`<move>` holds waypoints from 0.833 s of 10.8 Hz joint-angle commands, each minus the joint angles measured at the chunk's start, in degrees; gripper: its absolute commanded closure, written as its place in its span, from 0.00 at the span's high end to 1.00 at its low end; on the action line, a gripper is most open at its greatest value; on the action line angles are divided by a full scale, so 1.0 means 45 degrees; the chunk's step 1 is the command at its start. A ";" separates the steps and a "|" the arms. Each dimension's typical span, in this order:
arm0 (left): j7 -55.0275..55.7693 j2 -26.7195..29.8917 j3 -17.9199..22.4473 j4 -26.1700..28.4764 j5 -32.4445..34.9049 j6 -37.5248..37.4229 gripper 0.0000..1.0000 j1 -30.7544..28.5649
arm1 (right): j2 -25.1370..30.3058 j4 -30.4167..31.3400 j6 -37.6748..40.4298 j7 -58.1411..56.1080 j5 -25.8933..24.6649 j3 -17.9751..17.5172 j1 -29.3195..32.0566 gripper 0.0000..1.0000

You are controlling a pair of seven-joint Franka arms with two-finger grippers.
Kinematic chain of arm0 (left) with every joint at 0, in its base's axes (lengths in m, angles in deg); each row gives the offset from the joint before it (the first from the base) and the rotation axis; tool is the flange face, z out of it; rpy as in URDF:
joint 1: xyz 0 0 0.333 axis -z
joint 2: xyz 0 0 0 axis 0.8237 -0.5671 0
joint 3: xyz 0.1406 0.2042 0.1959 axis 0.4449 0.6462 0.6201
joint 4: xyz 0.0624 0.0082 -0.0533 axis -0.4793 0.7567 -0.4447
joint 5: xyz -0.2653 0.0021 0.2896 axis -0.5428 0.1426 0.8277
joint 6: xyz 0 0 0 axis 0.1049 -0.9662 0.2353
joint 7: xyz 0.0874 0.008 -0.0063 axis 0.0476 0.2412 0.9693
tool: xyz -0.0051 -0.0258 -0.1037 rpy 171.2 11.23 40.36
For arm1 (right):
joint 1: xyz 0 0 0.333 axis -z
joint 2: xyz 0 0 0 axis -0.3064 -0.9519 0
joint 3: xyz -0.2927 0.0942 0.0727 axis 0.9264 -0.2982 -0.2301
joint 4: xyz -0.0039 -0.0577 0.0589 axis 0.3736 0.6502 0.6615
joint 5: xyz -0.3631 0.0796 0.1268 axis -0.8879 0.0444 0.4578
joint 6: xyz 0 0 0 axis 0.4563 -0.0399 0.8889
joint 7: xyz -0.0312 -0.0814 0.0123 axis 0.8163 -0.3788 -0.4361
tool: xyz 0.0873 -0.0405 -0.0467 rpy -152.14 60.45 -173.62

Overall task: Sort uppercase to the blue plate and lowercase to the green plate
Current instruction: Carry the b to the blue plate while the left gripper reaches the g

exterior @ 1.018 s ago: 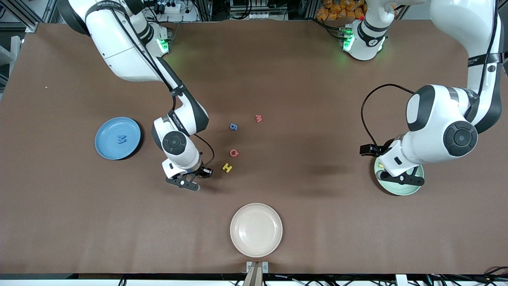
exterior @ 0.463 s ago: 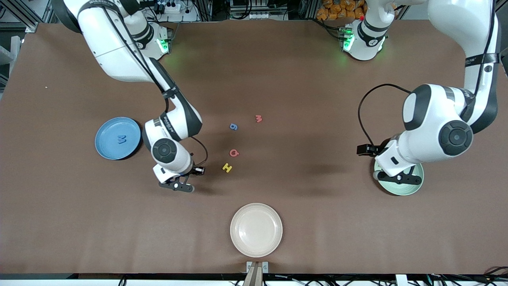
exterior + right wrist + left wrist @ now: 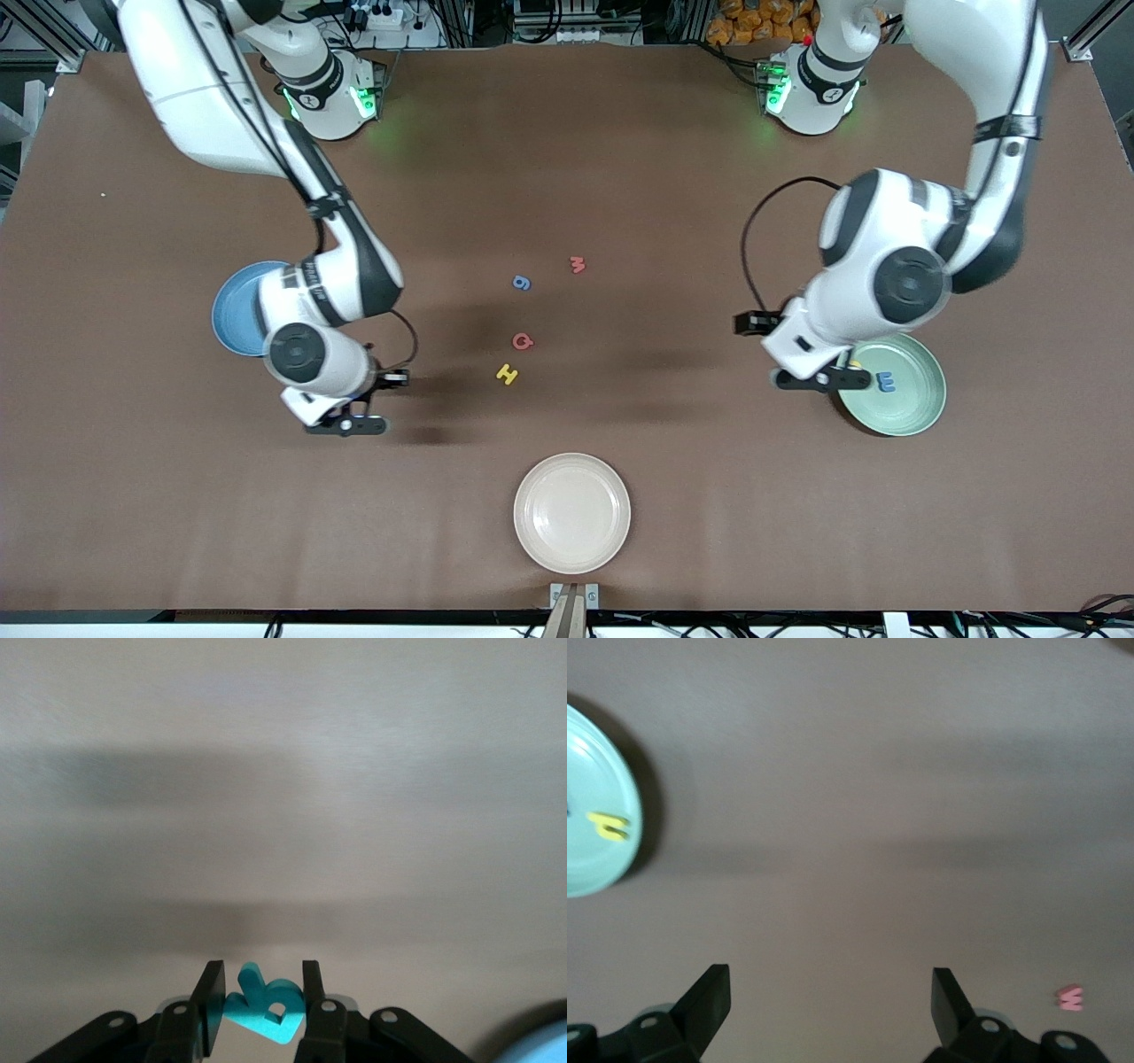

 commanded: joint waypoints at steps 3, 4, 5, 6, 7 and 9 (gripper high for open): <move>0.4722 -0.0121 0.0100 0.0047 -0.0026 0.0049 1.00 0.2400 | 0.0846 0.1353 0.1208 -0.4329 0.0058 0.0940 0.0526 0.26; 0.6190 -0.0219 0.0100 0.0027 -0.0047 0.0146 1.00 0.3025 | 0.0944 0.1647 0.1208 -0.5112 0.0019 0.1291 0.0663 0.25; 0.7094 -0.0316 0.0100 0.0027 -0.0279 0.0283 1.00 0.3553 | 0.1177 0.2037 0.1208 -0.6067 0.0000 0.1391 0.1032 0.25; 0.7896 -0.0472 0.0119 0.0007 -0.0842 0.0632 1.00 0.3965 | 0.1527 0.2350 0.1208 -0.6773 -0.0155 0.1392 0.1422 0.26; 0.8813 -0.0686 0.0119 -0.0012 -0.1099 0.1119 1.00 0.4298 | 0.1763 0.2643 0.1247 -0.7224 -0.0544 0.1392 0.1620 0.26; 1.0843 -0.1368 0.0119 -0.0051 -0.1218 0.2115 1.00 0.5176 | 0.1998 0.3171 0.1345 -0.7754 -0.1442 0.1392 0.2030 0.26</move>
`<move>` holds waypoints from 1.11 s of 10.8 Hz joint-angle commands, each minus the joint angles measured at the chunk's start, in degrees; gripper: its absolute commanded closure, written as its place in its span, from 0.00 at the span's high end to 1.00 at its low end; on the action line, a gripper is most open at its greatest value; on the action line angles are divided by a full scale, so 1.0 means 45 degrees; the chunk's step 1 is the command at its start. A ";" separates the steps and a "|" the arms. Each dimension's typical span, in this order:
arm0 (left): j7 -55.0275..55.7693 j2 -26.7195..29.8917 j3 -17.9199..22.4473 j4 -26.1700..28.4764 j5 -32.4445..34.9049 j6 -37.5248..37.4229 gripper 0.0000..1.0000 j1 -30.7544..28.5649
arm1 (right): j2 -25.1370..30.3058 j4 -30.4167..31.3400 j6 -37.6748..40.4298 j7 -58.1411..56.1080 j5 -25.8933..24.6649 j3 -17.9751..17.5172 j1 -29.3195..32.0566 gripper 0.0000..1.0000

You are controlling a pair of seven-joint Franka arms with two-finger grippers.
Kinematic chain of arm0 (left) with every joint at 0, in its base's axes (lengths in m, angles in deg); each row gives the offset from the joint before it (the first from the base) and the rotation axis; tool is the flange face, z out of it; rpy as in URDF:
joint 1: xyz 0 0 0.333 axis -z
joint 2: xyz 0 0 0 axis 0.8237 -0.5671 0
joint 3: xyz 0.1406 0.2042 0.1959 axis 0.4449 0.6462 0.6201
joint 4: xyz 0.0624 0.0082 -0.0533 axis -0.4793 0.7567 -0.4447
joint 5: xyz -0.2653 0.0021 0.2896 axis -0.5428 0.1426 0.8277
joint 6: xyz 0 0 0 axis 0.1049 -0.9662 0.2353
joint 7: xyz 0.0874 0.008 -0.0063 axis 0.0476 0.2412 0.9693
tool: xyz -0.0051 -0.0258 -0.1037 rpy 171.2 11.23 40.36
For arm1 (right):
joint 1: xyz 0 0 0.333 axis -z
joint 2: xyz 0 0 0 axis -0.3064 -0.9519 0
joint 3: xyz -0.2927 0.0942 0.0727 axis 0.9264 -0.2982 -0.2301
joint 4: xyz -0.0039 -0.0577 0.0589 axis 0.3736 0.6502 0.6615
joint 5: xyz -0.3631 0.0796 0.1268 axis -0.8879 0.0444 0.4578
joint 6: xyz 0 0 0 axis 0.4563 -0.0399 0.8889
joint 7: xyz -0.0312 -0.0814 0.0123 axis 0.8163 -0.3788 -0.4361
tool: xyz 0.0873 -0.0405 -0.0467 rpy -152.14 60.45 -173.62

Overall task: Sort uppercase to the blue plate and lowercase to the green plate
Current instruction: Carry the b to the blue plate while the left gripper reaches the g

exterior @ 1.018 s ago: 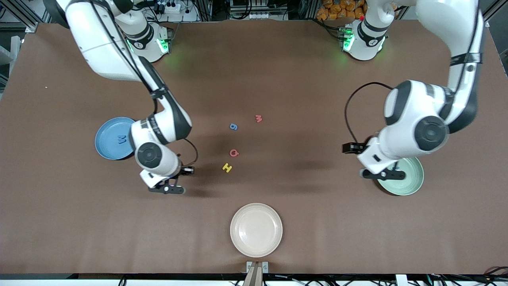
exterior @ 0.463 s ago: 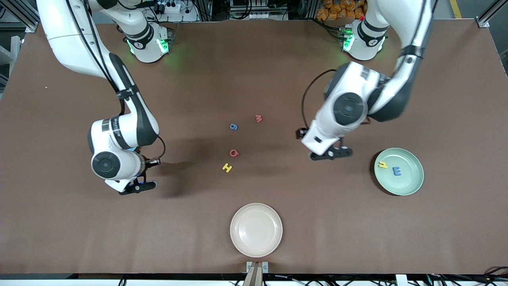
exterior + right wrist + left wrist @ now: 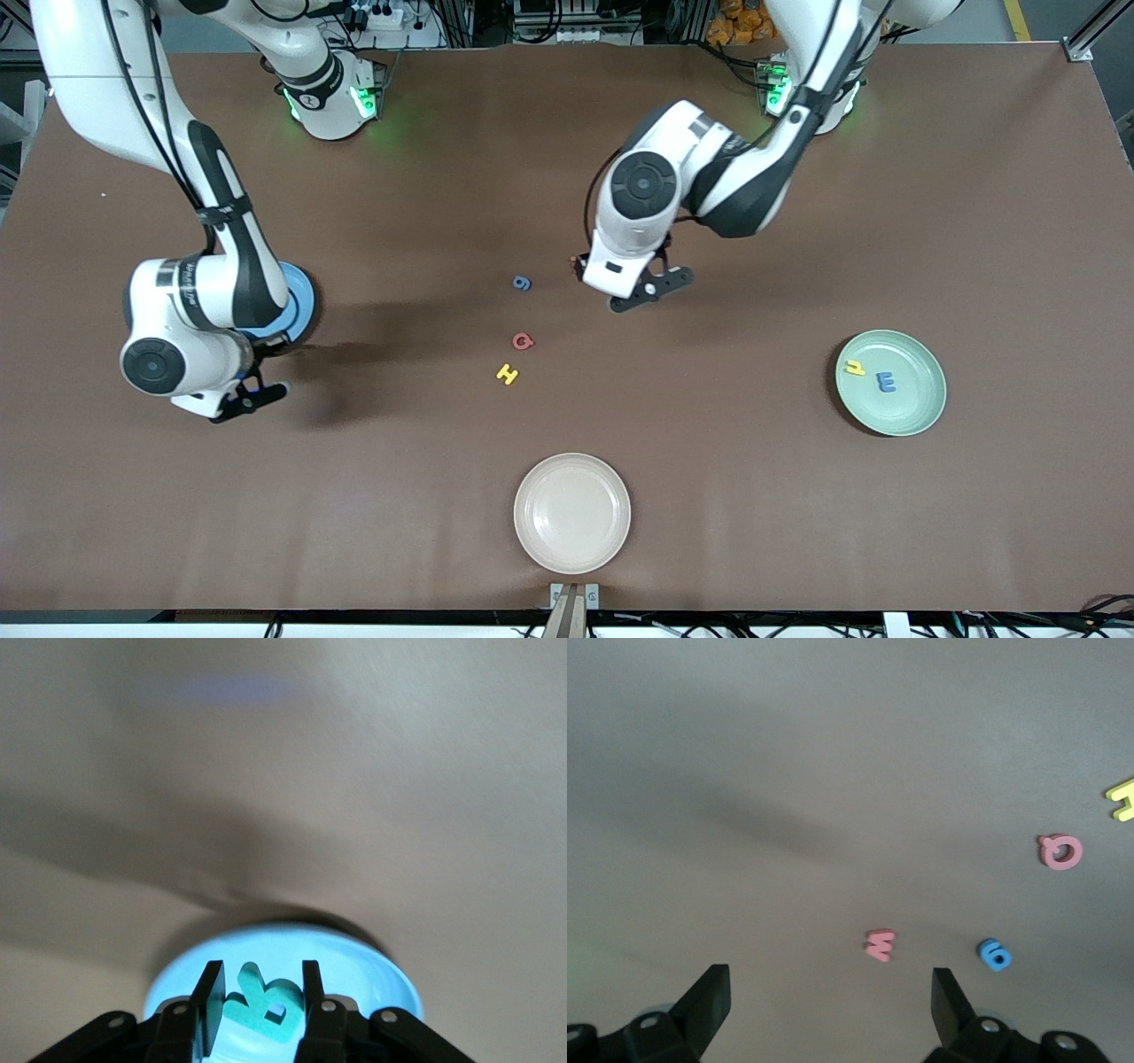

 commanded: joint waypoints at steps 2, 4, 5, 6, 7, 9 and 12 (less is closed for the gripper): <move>0.2941 -0.1398 0.0164 -0.0234 -0.0540 0.2100 1.00 0.1309 | 0.1324 0.1906 -0.0100 -0.0674 -0.1628 -0.0179 0.0364 0.26; 0.4233 -0.2297 0.0222 -0.0702 -0.0501 0.2828 1.00 0.1916 | 0.1581 0.2845 -0.0235 -0.0732 -0.2100 -0.0159 0.0596 0.26; 0.4664 -0.2630 0.0261 -0.0917 -0.0482 0.3063 1.00 0.2112 | 0.1658 0.3332 -0.0584 -0.0752 -0.2335 -0.0159 0.0714 0.26; 0.5152 -0.2807 0.0261 -0.0939 -0.0501 0.3413 1.00 0.2211 | 0.1872 0.3975 -0.1052 -0.0752 -0.2608 -0.0159 0.0928 0.26; 0.5950 -0.3119 0.0300 -0.1035 -0.0501 0.3900 1.00 0.2444 | 0.1855 0.4369 -0.1501 -0.0926 -0.3249 -0.0159 0.1298 0.26; 0.7259 -0.3821 0.0611 -0.1833 -0.0482 0.3924 1.00 0.2776 | 0.1680 0.4547 -0.1875 -0.1006 -0.3275 -0.0159 0.1612 0.26; 0.8804 -0.4585 0.1335 -0.2462 -0.0521 0.4429 1.00 0.3480 | 0.1464 0.4841 -0.2424 -0.0967 -0.3178 -0.0179 0.1790 0.35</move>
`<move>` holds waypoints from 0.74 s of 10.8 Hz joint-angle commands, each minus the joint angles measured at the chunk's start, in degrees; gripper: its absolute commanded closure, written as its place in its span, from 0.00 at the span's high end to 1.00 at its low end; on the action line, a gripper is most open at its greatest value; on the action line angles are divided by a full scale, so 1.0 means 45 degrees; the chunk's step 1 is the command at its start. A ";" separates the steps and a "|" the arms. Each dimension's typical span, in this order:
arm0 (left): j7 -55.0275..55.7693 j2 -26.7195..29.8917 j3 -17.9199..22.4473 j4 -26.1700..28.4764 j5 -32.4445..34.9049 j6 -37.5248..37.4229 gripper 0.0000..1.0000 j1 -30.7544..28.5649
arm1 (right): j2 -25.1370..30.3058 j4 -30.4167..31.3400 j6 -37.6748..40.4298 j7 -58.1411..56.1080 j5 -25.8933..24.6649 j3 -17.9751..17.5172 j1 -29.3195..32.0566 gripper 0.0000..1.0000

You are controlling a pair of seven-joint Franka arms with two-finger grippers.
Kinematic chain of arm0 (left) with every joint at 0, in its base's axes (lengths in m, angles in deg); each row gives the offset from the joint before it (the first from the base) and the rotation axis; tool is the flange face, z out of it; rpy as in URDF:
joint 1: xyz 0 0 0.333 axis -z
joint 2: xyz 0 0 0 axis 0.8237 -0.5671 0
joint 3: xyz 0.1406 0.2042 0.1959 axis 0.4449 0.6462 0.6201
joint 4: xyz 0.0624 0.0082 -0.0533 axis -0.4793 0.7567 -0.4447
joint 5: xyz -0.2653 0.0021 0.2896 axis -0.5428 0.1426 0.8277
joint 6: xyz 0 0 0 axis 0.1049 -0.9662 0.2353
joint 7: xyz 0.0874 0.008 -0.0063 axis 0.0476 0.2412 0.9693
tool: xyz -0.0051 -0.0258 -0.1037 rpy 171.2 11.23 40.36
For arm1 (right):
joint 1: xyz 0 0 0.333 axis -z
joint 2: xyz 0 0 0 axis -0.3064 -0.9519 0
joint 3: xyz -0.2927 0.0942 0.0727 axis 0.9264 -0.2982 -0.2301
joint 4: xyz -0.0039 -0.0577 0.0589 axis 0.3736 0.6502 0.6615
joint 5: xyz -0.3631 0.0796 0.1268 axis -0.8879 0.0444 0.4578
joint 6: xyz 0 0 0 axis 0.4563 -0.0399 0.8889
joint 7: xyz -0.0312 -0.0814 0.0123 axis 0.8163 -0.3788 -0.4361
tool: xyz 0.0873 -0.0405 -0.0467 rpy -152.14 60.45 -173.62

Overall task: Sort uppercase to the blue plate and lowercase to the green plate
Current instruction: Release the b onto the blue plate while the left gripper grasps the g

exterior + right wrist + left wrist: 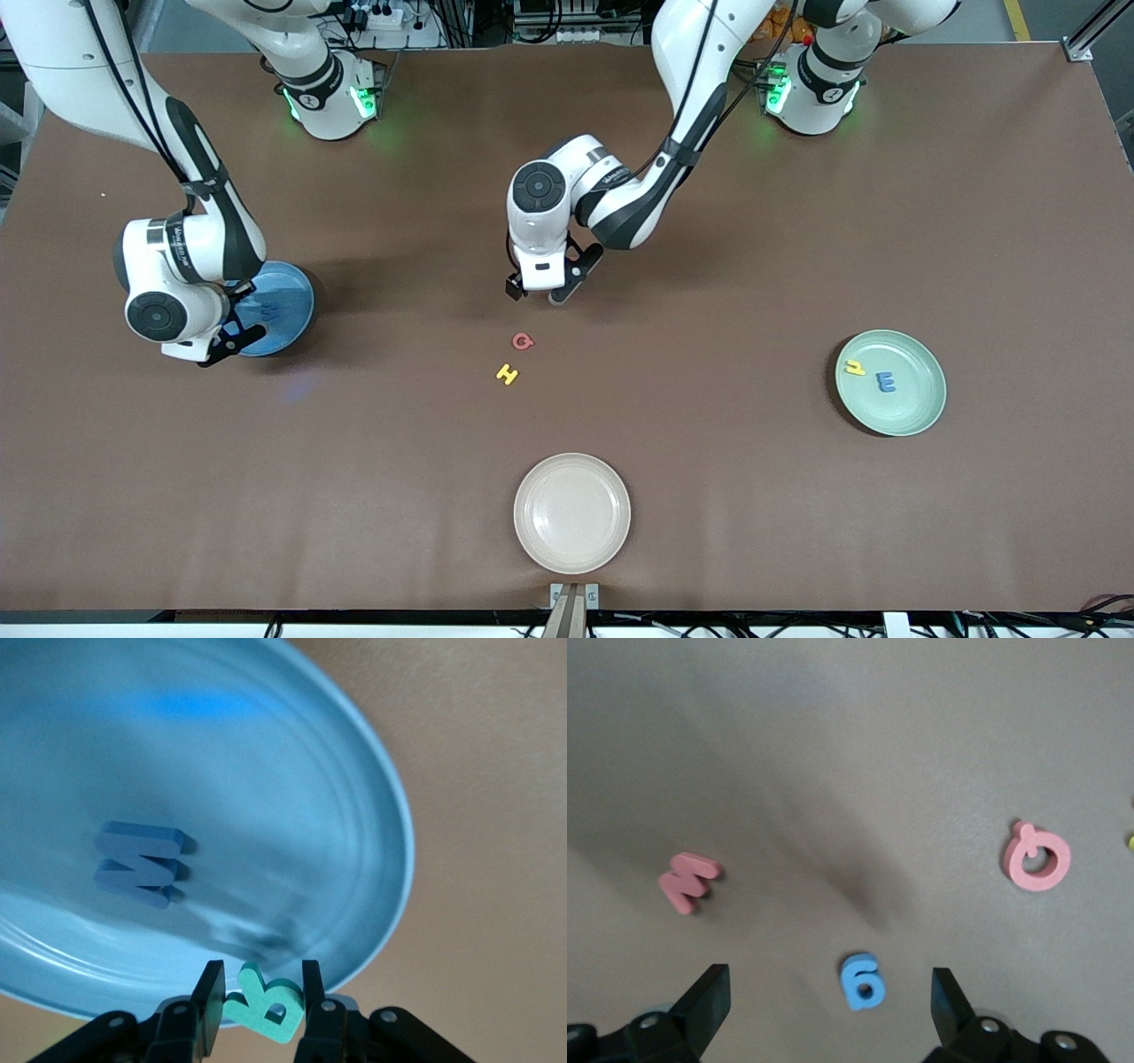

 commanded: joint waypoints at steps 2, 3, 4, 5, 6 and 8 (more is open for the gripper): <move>0.1787 -0.0818 0.0432 -0.0652 -0.0288 0.0802 1.00 0.0633 | 0.0212 0.0312 -0.0277 0.0006 -0.0116 -0.0226 0.0222 0.43; 0.2044 -0.0839 0.0452 -0.0652 -0.0287 0.0940 1.00 0.0712 | 0.0212 0.0273 -0.0277 0.0065 0.0175 -0.0226 0.0222 0.44; 0.2182 -0.0897 0.0452 -0.0652 -0.0287 0.0980 1.00 0.0751 | 0.0212 0.0215 -0.0258 0.0065 0.0932 -0.0207 0.0222 0.44; 0.2280 -0.0936 0.0452 -0.0652 -0.0287 0.1058 1.00 0.0791 | 0.0173 0.0175 -0.0277 0.0065 0.1229 -0.0207 0.0222 0.44; 0.2320 -0.0995 0.0452 -0.0652 -0.0287 0.1233 0.98 0.0868 | 0.0154 0.0175 -0.0277 0.0065 0.1252 -0.0207 0.0203 0.48; 0.2535 -0.1132 0.0452 -0.0652 -0.0268 0.1428 0.94 0.0908 | 0.0057 0.0175 -0.0549 0.0065 0.1232 -0.0207 0.0203 0.75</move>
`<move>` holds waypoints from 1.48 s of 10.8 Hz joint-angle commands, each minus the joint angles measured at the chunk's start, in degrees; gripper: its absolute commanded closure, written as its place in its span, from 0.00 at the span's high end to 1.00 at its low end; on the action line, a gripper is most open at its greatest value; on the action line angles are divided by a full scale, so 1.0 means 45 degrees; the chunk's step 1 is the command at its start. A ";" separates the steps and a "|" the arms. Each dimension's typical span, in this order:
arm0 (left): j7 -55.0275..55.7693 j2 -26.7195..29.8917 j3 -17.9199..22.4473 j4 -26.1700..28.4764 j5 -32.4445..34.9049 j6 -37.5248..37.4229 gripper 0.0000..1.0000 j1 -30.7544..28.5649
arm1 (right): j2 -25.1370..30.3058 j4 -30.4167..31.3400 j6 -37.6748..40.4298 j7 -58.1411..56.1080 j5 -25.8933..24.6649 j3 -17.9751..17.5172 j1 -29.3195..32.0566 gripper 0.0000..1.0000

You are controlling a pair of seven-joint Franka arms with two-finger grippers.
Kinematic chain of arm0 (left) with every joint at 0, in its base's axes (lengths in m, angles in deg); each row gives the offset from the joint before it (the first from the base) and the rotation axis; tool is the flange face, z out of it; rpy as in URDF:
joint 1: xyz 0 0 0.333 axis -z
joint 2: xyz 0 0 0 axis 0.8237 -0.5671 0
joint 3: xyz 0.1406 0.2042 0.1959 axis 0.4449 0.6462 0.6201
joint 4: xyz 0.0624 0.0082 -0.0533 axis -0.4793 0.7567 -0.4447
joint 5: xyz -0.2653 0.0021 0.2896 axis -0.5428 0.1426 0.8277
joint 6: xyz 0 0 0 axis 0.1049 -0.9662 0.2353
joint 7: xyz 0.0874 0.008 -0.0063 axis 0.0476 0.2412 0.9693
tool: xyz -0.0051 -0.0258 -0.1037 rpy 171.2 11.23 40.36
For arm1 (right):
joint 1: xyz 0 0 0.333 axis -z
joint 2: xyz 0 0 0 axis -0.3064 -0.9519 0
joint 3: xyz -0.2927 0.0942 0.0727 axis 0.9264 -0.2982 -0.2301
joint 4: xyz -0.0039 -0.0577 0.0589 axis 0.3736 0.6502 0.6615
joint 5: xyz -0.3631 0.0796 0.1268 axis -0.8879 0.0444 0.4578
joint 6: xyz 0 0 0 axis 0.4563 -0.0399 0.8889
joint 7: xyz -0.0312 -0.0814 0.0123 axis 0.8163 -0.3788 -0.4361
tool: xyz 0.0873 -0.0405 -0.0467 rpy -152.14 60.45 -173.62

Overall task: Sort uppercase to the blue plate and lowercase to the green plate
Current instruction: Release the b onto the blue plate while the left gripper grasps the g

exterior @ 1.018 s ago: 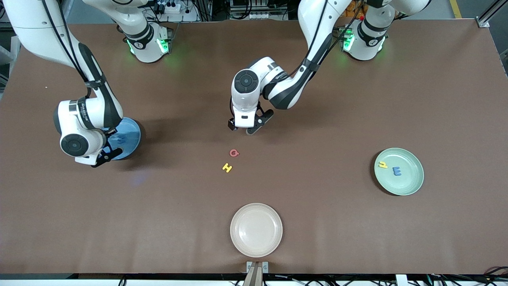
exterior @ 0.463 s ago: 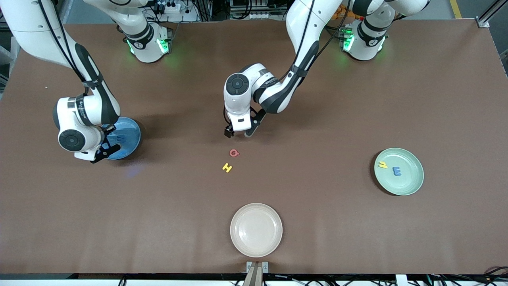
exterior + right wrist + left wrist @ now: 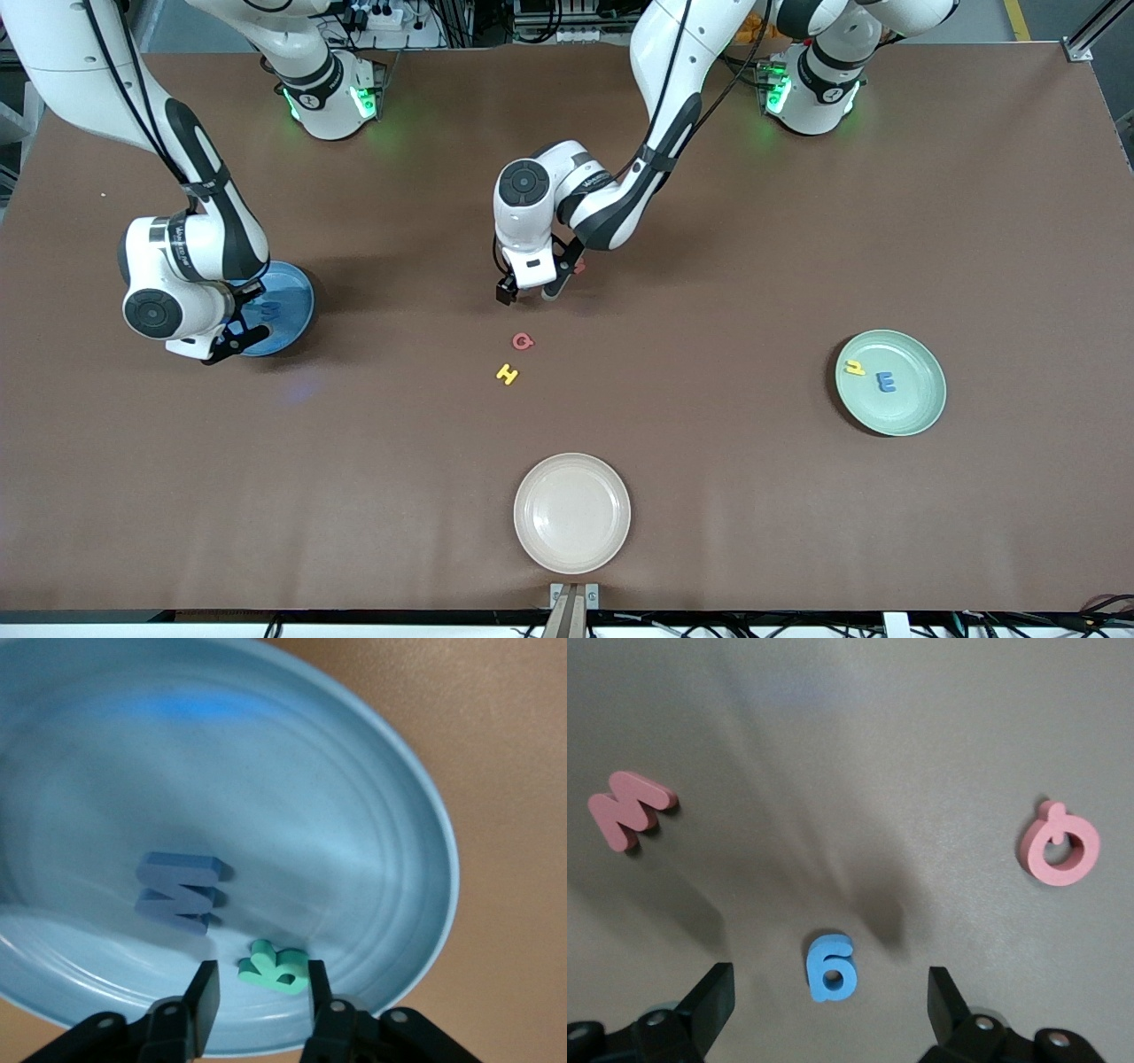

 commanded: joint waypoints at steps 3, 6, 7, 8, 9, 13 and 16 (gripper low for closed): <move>0.0308 -0.0413 0.0299 -0.0335 -0.0287 0.0248 0.86 0.0302 | 0.0137 -0.0288 0.0136 0.0182 0.0161 -0.0229 0.0162 0.84; 0.0269 -0.0471 0.0299 -0.0335 -0.0287 0.0384 0.75 0.0322 | 0.0234 -0.1419 0.1208 0.0242 0.0880 -0.0327 0.0064 0.93; 0.0250 -0.0491 0.0299 -0.0335 -0.0268 0.0404 0.73 0.0322 | 0.0331 -0.1810 0.1734 0.0262 0.0961 -0.0482 0.0045 0.93; 0.0192 -0.0568 0.0280 -0.0335 -0.0267 0.0404 0.69 0.0322 | 0.0390 -0.2181 0.2203 0.0339 0.0962 -0.0619 0.0044 0.93; 0.0152 -0.0588 0.0280 -0.0335 -0.0248 0.0404 0.64 0.0322 | 0.0410 -0.2514 0.2576 0.0340 0.0962 -0.0659 0.0025 0.93; 0.0113 -0.0588 0.0280 -0.0335 -0.0248 0.0404 0.00 0.0322 | 0.0586 -0.3705 0.4488 0.0379 0.1233 -0.1224 0.0044 0.93; -0.0353 -0.0182 0.0454 -0.0315 -0.0131 0.0230 0.00 0.0303 | 0.0722 -0.4838 0.5740 0.0827 0.1489 -0.1556 0.0025 0.93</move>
